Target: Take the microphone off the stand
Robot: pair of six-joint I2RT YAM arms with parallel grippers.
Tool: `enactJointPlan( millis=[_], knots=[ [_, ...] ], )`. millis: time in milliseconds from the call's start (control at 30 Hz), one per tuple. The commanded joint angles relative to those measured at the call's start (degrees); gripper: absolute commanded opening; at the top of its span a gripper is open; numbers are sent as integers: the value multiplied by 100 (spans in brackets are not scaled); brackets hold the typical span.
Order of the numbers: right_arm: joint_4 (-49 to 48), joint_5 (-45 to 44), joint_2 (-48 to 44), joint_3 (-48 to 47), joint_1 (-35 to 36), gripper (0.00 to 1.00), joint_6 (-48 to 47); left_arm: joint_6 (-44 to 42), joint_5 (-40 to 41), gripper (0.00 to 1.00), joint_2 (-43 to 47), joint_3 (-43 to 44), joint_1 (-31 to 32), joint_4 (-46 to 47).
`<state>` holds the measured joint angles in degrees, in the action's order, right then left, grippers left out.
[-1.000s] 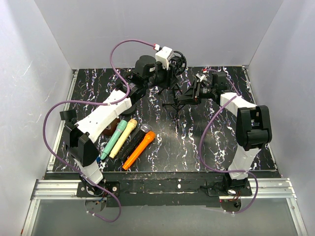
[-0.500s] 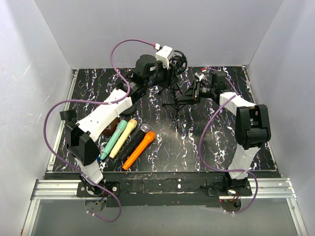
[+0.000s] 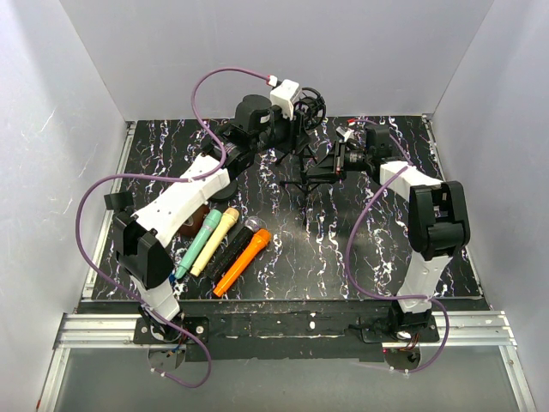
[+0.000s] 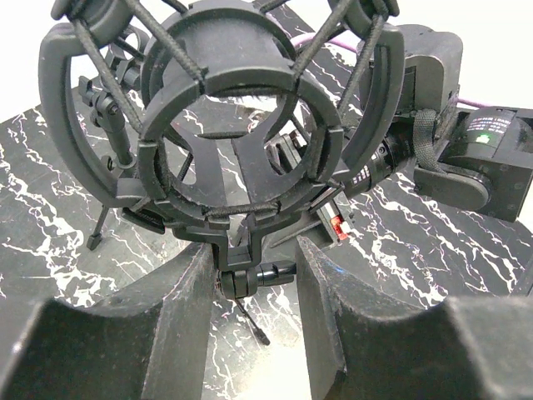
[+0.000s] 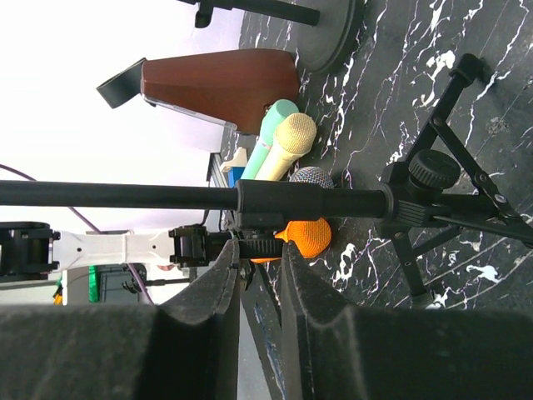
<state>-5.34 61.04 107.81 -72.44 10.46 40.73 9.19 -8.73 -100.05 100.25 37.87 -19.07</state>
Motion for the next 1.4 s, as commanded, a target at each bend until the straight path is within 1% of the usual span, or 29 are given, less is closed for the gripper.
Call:
enactJointPlan(
  millis=[0, 67, 133, 200, 300, 333, 467, 533, 567, 667, 733, 767, 800, 833, 867, 900, 933, 967, 1000, 1033, 1067, 1100, 1133, 1167, 1200, 1233, 1267, 1367],
  knots=[
    [-362, 374, 21, -165, 132, 13, -21, -40, 196, 0, -67, 83, -78, -317],
    [-449, 453, -40, -121, 132, 1, -135, -40, 196, 0, -58, 91, -87, -325],
    [-433, 436, -224, -68, 141, 1, -476, -31, 214, 0, -76, 109, -95, -334],
    [-4, 200, -488, -103, 132, 1, -1169, -23, 240, 0, -67, 144, -113, -334],
    [681, -196, -900, -156, 219, 1, -2583, -5, 302, 0, -67, 144, -165, -334],
    [910, -380, -1067, -121, 281, 1, -3197, 4, 319, 0, -67, 153, -183, -334],
    [719, -1223, -1928, 423, 676, 1, -5404, 48, 284, 0, -41, 100, -236, -352],
    [693, -1664, -2245, 721, 939, 1, -6895, 83, 249, 0, -15, 57, -236, -352],
    [588, -1891, -2403, 906, 1036, 1, -7408, 100, 223, 0, -6, 22, -236, -334],
    [-412, -2429, -2825, 1713, 1335, 1, -8901, 179, 162, 0, 108, -145, -236, -290],
    [-1254, -2648, -3081, 2363, 1502, 1, -9896, 215, 109, 0, 170, -260, -245, -264],
    [-1929, -2754, -3125, 2732, 1564, 1, -10065, 232, 100, 0, 214, -312, -245, -255],
    [-2370, -2833, -3160, 2944, 1599, 1, -10102, 241, 82, 0, 240, -374, -245, -246],
    [-2470, -2878, -3204, 3034, 1643, 1, -10111, 258, 73, 0, 266, -426, -245, -238],
    [-2315, -2913, -3274, 2982, 1661, 1, -9972, 276, 65, 0, 293, -471, -253, -220],
    [-2017, -2939, -3336, 2860, 1661, 2, -9588, 302, 65, 0, 319, -506, -262, -203],
    [-1588, -2966, -3380, 2563, 1661, 15, -9070, 337, 65, 0, 346, -532, -262, -211],
    [-949, -3079, -3354, 2255, 1661, 27, -8517, 355, 65, 0, 355, -567, -271, -185],
    [-664, -3245, -3267, 1956, 1635, 37, -7685, 364, 73, 0, 363, -568, -271, -167],
    [96, -3256, -3162, 1579, 1565, 42, -6859, 382, 117, 0, 381, -594, -271, -150],
    [687, -3047, -3004, 1288, 1469, 46, -6233, 408, 161, 0, 398, -603, -271, -124],
    [1102, -2671, -2863, 1042, 1363, 49, -5548, 417, 213, 0, 416, -620, -271, -106],
    [1288, -2310, -2705, 892, 1275, 52, -4993, 426, 231, 0, 434, -612, -271, -62],
    [1386, -1941, -2599, 838, 1214, 56, -4395, 426, 275, 0, 442, -603, -271, -53],
    [1317, -1659, -2494, 846, 1196, 59, -3885, 426, 328, 0, 443, -585, -271, -53],
    [1151, -1343, -2406, 890, 1187, 62, -3384, 417, 363, 0, 451, -559, -271, -70],
    [941, -1166, -2344, 960, 1187, 68, -2944, 408, 390, 0, 451, -550, -271, -71],
    [176, -1015, -2168, 1145, 1187, 72, -1861, 399, 442, 0, 521, -567, -271, -62]
  ],
)
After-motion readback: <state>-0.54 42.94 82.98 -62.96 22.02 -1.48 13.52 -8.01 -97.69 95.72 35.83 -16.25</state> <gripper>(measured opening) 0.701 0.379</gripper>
